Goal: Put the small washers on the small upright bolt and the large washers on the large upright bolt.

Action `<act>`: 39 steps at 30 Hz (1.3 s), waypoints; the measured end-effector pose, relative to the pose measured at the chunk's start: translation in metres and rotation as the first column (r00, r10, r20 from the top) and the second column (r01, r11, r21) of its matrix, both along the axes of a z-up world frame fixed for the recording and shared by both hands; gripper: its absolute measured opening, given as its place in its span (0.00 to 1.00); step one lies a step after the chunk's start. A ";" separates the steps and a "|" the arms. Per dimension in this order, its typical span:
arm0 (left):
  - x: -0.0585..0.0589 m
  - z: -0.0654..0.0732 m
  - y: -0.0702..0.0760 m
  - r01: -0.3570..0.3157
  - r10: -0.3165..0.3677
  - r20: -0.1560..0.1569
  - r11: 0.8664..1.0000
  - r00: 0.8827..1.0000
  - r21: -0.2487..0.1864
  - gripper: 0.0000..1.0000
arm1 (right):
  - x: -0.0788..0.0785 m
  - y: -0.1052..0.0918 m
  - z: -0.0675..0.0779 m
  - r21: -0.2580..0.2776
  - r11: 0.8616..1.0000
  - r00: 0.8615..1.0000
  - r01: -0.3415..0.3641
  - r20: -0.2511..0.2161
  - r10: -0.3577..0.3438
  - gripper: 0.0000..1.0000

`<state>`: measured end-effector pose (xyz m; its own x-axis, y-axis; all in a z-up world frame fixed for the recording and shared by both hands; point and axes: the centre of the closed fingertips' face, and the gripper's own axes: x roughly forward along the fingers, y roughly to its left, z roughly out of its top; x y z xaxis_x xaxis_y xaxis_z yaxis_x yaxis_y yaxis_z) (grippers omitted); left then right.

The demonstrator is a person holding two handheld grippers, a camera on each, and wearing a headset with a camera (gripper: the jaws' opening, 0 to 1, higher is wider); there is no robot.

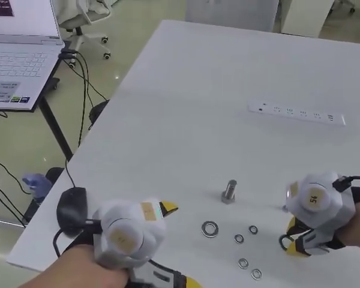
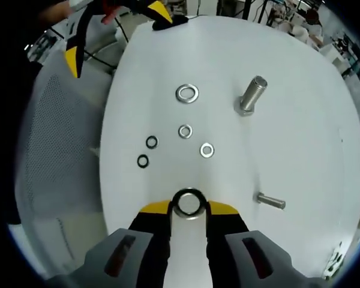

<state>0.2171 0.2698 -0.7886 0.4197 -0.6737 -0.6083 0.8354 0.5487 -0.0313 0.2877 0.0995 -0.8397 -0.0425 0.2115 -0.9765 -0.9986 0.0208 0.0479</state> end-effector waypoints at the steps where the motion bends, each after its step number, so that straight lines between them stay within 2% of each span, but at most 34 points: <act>1: 0.001 0.000 0.000 -0.003 0.003 -0.001 1.000 1.000 -0.002 0.89 | 0.002 0.000 0.004 0.002 1.000 1.000 0.001 0.004 -0.001 0.21; 6: 0.005 0.001 0.002 -0.009 0.009 0.012 1.000 1.000 -0.003 0.90 | 0.010 0.003 0.021 0.016 1.000 1.000 0.008 0.019 -0.009 0.21; 9: 0.010 0.004 0.004 -0.026 0.026 0.033 1.000 0.999 -0.007 0.93 | 0.016 0.006 0.031 0.031 0.999 1.000 0.013 0.023 -0.014 0.21; 20: 0.010 -0.002 0.009 -0.042 0.042 0.017 0.999 0.999 -0.003 0.92 | 0.046 0.023 0.061 0.051 0.999 0.999 0.011 0.053 -0.014 0.21; 29: 0.013 -0.004 0.015 -0.048 0.048 0.012 0.999 0.999 -0.006 0.92 | 0.054 0.046 0.072 0.065 0.998 0.999 0.006 0.051 -0.009 0.21; 39: 0.012 -0.007 0.017 -0.049 0.049 0.005 0.999 0.999 -0.008 0.91 | 0.059 0.065 0.068 0.066 0.998 0.999 -0.007 0.041 0.004 0.21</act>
